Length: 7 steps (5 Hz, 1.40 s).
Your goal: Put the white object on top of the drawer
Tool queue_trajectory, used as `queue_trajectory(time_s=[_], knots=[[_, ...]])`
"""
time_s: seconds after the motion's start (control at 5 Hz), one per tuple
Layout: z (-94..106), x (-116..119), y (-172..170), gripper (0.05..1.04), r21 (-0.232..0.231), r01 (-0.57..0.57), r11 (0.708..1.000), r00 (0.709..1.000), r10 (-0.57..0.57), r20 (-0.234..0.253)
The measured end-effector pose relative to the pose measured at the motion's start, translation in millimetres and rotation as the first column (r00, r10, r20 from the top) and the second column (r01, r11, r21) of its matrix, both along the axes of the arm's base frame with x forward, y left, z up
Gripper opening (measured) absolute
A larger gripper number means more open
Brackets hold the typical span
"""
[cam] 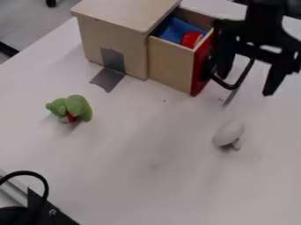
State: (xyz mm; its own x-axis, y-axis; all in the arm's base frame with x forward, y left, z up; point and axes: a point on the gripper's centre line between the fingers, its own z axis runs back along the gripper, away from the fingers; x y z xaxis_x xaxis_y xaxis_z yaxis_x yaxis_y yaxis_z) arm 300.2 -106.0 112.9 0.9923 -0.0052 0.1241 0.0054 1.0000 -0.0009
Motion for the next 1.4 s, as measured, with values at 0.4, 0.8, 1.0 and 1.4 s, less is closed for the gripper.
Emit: queue_trajectory(time_s=[0.4,0.8,1.0,1.4], knots=[[-41.5,-10,-8,1.000,0.065,0.015,0.998,0.998,-0.011,-0.065],[-76.0,-5,-7,1.000,0.071,0.034,0.997,0.992,-0.025,-0.124],[-92.7,-1,-9,1.000,0.071,0.052,0.996,0.988,-0.041,-0.151],[-112.0,7,-12,0.950,0.067,0.072,0.995,0.980,-0.058,-0.188]])
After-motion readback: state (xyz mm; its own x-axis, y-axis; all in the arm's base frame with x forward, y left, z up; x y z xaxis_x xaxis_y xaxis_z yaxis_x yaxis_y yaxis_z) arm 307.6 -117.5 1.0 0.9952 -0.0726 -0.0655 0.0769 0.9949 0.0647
